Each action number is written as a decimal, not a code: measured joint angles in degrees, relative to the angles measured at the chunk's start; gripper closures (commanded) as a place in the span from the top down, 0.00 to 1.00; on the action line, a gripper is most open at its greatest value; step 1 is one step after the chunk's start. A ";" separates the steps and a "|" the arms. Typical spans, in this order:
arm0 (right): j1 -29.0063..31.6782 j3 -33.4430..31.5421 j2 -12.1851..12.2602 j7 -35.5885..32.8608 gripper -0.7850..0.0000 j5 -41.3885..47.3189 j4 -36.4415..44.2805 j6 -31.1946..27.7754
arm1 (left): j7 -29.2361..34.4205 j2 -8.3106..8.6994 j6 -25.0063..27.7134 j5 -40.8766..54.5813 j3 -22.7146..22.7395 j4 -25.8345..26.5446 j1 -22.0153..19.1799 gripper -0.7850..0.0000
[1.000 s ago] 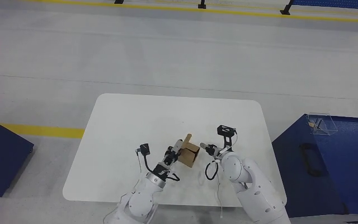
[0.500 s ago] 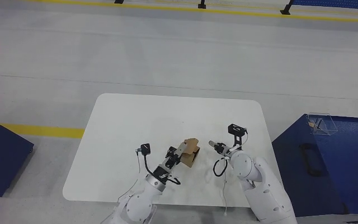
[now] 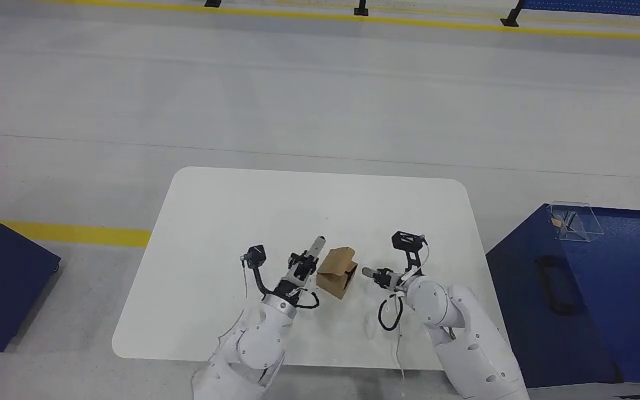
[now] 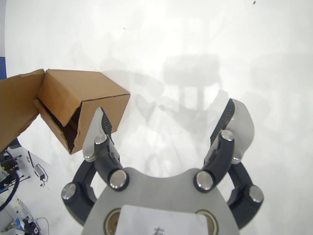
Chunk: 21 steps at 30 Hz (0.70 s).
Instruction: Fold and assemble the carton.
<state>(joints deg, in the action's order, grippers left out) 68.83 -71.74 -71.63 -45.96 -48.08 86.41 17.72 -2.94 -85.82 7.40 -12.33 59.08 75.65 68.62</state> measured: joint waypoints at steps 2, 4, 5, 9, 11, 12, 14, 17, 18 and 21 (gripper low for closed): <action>-0.43 0.74 -0.18 0.39 1.00 -0.03 -0.54 0.19 | 1.01 -0.77 -1.18 2.30 -1.29 -4.23 -3.23 1.00; -0.95 1.45 -0.34 0.67 1.00 0.04 -1.22 0.25 | 2.24 -1.19 -1.45 3.81 -1.90 -6.77 -5.14 1.00; -1.34 1.94 -0.47 1.10 1.00 -0.12 -1.75 0.46 | 2.74 -1.38 -1.32 4.49 -2.08 -7.84 -5.88 1.00; -2.54 3.27 -0.88 2.57 1.00 -0.20 -3.28 1.14 | 3.78 -1.58 -1.05 5.42 -1.99 -8.94 -6.31 1.00; -3.07 3.69 -1.05 3.41 1.00 -0.27 -3.86 1.49 | 4.41 -1.52 -1.23 5.55 -1.71 -8.41 -5.70 1.00; -3.28 3.79 -1.11 3.72 1.00 -0.27 -4.05 1.62 | 4.59 -1.46 -1.31 5.49 -1.53 -8.03 -5.34 1.00; -3.70 3.86 -1.22 4.27 1.00 -0.19 -4.40 1.82 | 5.10 -1.27 -1.43 5.39 -1.10 -6.86 -4.14 1.00; -4.17 3.91 -1.31 4.61 1.00 -0.30 -4.72 1.90 | 6.20 -0.90 -1.49 5.20 -0.35 -4.44 -1.96 1.00; -4.28 3.95 -1.33 4.68 1.00 -0.44 -4.76 1.95 | 6.40 -0.75 -1.12 4.89 -0.10 -3.52 -1.12 1.00; -4.57 3.83 -1.35 4.51 1.00 -0.52 -4.75 1.84 | 8.35 -0.17 -1.08 4.17 0.75 0.11 1.94 1.00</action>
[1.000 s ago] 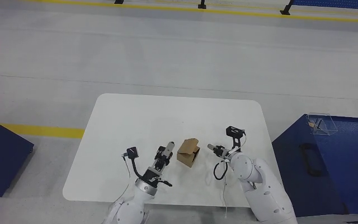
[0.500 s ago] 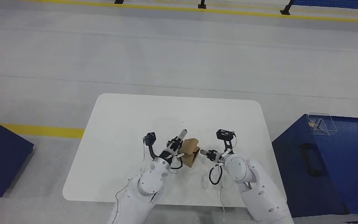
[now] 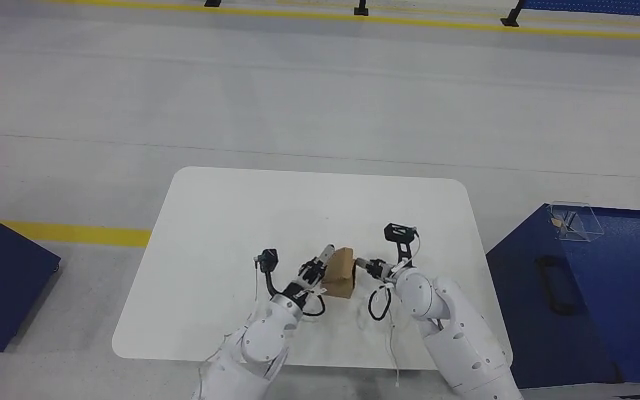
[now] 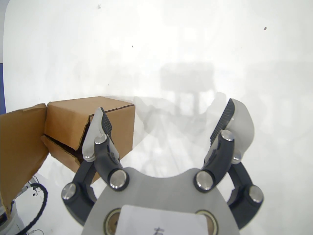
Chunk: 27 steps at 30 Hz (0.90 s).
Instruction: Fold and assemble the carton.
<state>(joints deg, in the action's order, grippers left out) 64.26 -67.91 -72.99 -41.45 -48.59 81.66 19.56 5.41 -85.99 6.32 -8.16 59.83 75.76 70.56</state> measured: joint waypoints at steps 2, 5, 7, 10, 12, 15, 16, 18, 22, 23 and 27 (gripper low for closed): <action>-0.17 -0.31 0.02 0.14 1.00 -0.12 0.01 0.00 | 2.03 0.41 -0.57 -0.14 0.56 2.94 1.92 1.00; -0.19 -1.16 0.04 -0.48 1.00 1.11 0.19 0.17 | 7.26 1.12 -0.89 -0.74 1.65 6.57 4.03 1.00; -0.29 -1.74 0.05 -0.93 1.00 1.96 0.38 0.58 | 7.22 1.34 -1.38 -1.42 2.31 8.51 5.17 1.00; -0.32 -1.84 0.05 -0.94 1.00 2.08 0.43 0.68 | 4.16 1.51 -2.82 -1.76 3.31 10.63 6.17 1.00; -0.31 -1.82 0.05 -0.92 1.00 2.04 0.42 0.67 | 4.12 1.50 -2.88 -1.76 3.35 10.63 6.18 1.00; -0.30 -1.82 0.05 -0.91 1.00 2.04 0.42 0.65 | 4.29 1.50 -2.82 -1.74 3.31 10.56 6.15 1.00; -0.17 -1.93 0.05 -0.67 1.00 2.19 0.48 0.54 | 4.39 1.51 -2.89 -1.81 3.29 10.52 6.16 1.00; 0.67 -2.77 0.06 1.26 1.00 3.25 1.11 0.00 | 6.37 1.71 -5.01 -2.79 3.47 10.16 5.73 1.00; 2.92 -4.27 0.30 4.19 1.00 3.61 3.44 -1.32 | 10.43 2.05 -13.07 -4.31 4.45 10.05 3.67 1.00; 3.59 -4.59 0.39 4.77 1.00 3.25 4.21 -1.52 | 11.28 2.11 -15.72 -5.79 4.11 9.94 2.87 1.00; 5.24 -5.27 0.55 5.31 1.00 3.09 6.19 -1.91 | 12.61 1.93 -20.80 -8.88 2.07 8.66 0.97 0.95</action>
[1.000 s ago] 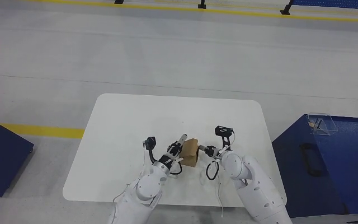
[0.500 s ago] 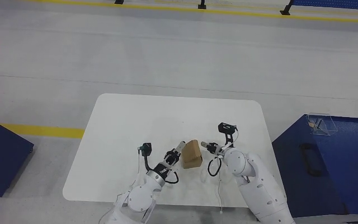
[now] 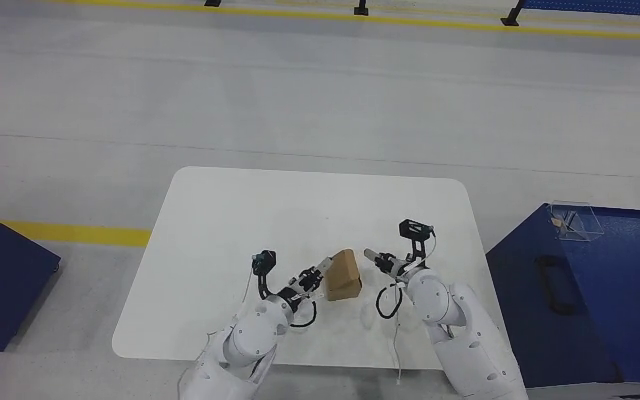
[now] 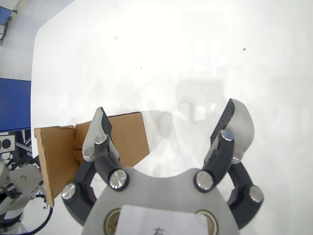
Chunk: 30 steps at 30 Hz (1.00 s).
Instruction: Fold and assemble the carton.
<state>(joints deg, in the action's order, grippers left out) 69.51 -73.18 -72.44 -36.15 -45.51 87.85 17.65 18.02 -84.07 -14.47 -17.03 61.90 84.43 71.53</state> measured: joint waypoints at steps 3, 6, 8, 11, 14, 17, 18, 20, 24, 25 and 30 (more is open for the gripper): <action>0.73 -0.27 0.05 0.43 1.00 0.07 0.85 -0.36 | -0.07 -0.38 -0.70 0.25 -1.44 -1.61 -1.37 0.92; 1.36 -0.56 0.08 0.88 1.00 0.32 1.51 -0.81 | -0.22 -0.78 -0.94 0.48 -2.86 -3.64 -2.74 0.92; 1.72 -0.86 0.11 1.08 1.00 0.58 1.91 -1.04 | -0.58 -1.05 -1.39 0.29 -3.82 -5.08 -3.68 0.92; 2.25 -1.45 0.15 1.66 1.00 1.28 2.60 -1.47 | -1.23 -1.41 -1.64 0.64 -4.63 -6.95 -4.81 0.93; 2.71 -1.90 0.20 1.86 1.00 1.78 3.00 -1.99 | -1.38 -1.66 -1.57 1.26 -4.92 -8.46 -5.72 0.93; 2.63 -1.41 0.21 1.34 1.00 1.15 2.65 -2.20 | -1.69 -1.84 -1.13 1.83 -5.07 -9.28 -6.20 0.93; 2.56 -1.05 0.19 1.11 1.00 0.86 2.52 -2.41 | -1.79 -1.88 -1.00 1.96 -5.10 -9.45 -6.28 0.92; 2.45 -0.13 0.13 0.91 1.00 -0.04 2.31 -2.72 | -1.91 -1.98 -0.88 2.05 -5.30 -9.74 -6.43 0.90; 2.17 1.18 -0.06 1.38 1.00 -1.15 1.90 -2.18 | -1.97 -2.16 -0.71 2.43 -5.58 -10.23 -6.64 0.85; 2.10 1.29 -0.10 1.65 1.00 -1.27 1.84 -1.92 | -1.94 -2.19 -0.64 2.57 -5.61 -10.39 -6.72 0.82; 1.58 0.54 -0.32 3.27 1.00 -0.19 1.65 0.50 | -2.09 -2.33 1.25 3.80 -5.45 -10.69 -6.65 0.68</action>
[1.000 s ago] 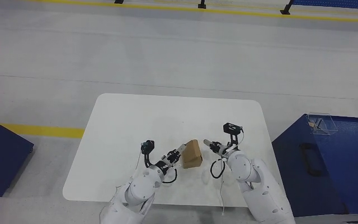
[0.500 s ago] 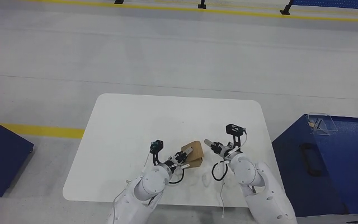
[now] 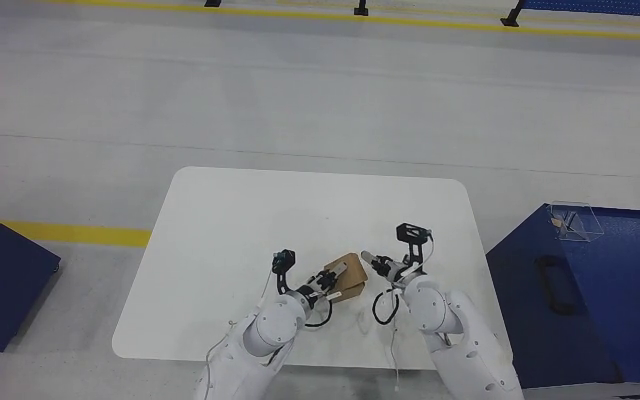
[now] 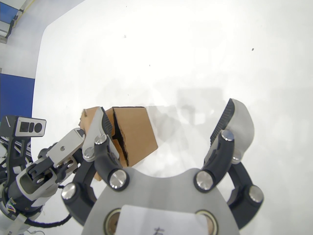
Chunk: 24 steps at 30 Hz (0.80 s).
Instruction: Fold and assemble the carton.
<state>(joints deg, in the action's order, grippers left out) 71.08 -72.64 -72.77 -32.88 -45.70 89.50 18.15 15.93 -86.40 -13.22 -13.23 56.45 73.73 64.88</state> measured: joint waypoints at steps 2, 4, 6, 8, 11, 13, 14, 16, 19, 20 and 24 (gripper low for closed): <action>-0.14 -0.39 0.01 -0.60 1.00 0.69 0.01 -0.21 | -0.02 0.00 0.51 0.26 0.17 0.00 0.10 0.60; -0.10 -0.48 0.06 -1.19 1.00 0.70 0.12 -0.73 | 0.12 0.00 0.74 0.40 0.27 -0.04 0.14 0.58; 0.09 -0.21 0.09 -1.47 1.00 0.08 0.30 -1.08 | 0.25 0.01 0.83 0.43 0.33 -0.07 0.15 0.58; 0.19 0.21 0.07 -1.49 1.00 -0.52 0.34 -1.15 | 0.31 0.01 0.89 0.49 0.40 -0.08 0.16 0.57; 0.07 0.48 -0.02 -0.74 1.00 -1.13 0.03 -0.57 | 0.29 -0.01 0.95 0.52 0.44 -0.07 0.18 0.58; -0.08 0.29 -0.13 0.63 1.00 -1.12 -0.22 0.48 | 0.34 -0.02 1.07 0.53 0.45 -0.05 0.20 0.60; -0.12 0.21 -0.21 1.94 1.00 -1.41 -0.42 1.46 | 0.40 -0.02 1.12 0.55 0.47 -0.04 0.22 0.61; -0.24 0.58 -0.33 3.01 1.00 -2.24 -0.90 2.56 | 0.47 -0.02 1.22 0.56 0.48 0.04 0.25 0.62; -0.65 1.59 -0.47 2.69 1.00 -3.45 -1.67 2.91 | 0.54 -0.02 1.36 0.51 0.48 0.24 0.39 0.63; -0.70 2.08 -0.51 2.48 1.00 -4.10 -1.78 2.80 | 0.56 -0.02 1.42 0.47 0.49 0.32 0.43 0.62; -0.41 2.95 -0.64 2.27 1.00 -4.71 -1.34 2.30 | 0.69 -0.01 1.45 0.44 0.54 0.53 0.55 0.60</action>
<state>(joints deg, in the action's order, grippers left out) 70.67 -69.69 -73.41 -30.60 -50.41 88.16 20.45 16.62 -86.41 -11.78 -12.79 56.99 74.26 65.43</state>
